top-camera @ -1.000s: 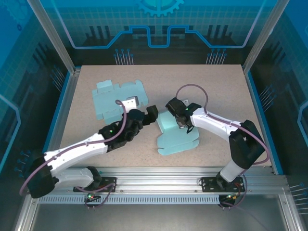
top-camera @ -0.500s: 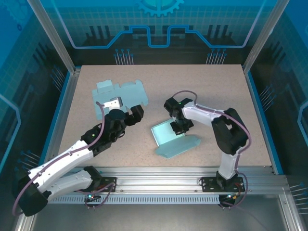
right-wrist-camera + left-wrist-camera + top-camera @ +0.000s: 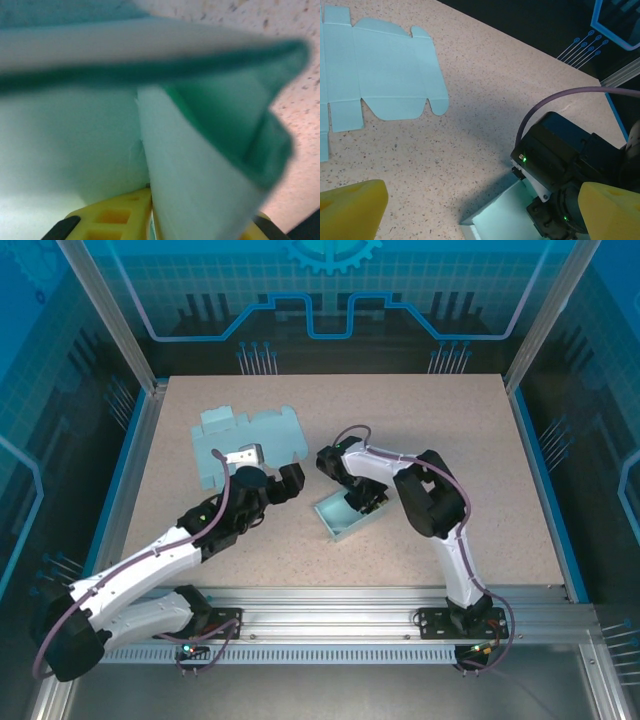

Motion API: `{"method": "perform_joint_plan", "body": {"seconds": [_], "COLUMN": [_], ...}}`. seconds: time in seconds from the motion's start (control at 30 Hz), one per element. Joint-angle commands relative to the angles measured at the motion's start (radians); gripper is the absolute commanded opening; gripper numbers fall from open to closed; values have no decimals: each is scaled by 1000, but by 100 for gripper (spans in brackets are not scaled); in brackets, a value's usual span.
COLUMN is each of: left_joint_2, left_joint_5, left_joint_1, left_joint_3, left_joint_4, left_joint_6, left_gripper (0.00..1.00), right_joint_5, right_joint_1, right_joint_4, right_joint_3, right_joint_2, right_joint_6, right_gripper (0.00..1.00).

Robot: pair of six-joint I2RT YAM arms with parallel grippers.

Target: Fold the paper box

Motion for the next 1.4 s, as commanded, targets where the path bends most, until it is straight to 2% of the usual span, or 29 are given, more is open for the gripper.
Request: {"method": "perform_joint_plan", "body": {"seconds": [0.0,0.1,0.13,0.2,0.33,0.4,0.43,0.87,1.0,1.2,1.37], "left_joint_2": [13,17,18,19,21,23,23,79,93,102,167], "left_joint_5": [-3,-9,-12,-18,-28,-32,-32,3,26,37,21], "left_joint_1": [14,19,20,25,34,40,44,115,138,143,144], "left_joint_3": [9,8,6,0,-2,-7,-11,-20,-32,-50,-50], "left_joint_4": [18,10,11,10,-8,-17,-16,-82,-90,-91,-134], "left_joint_6": [36,37,36,36,41,41,39,62,56,66,80], "left_gripper": [99,99,99,99,99,99,99,99,97,86,62], "right_joint_5": [53,68,69,50,30,25,17,-19,-27,-7,-17], "right_joint_1": [-13,-13,-13,-17,-17,-15,-14,29,30,62,101], "right_joint_4": [69,99,112,131,130,130,127,84,79,100,165], "right_joint_3": [-17,13,21,48,89,90,91,134,126,91,-17], "right_joint_2": [133,136,134,127,106,53,34,-262,-303,-433,-692], "right_joint_6": [-31,-99,-123,-162,-181,-184,-186,-196,-195,-156,-114], "right_gripper": [22,23,27,41,50,80,100,100,100,100,100]}}
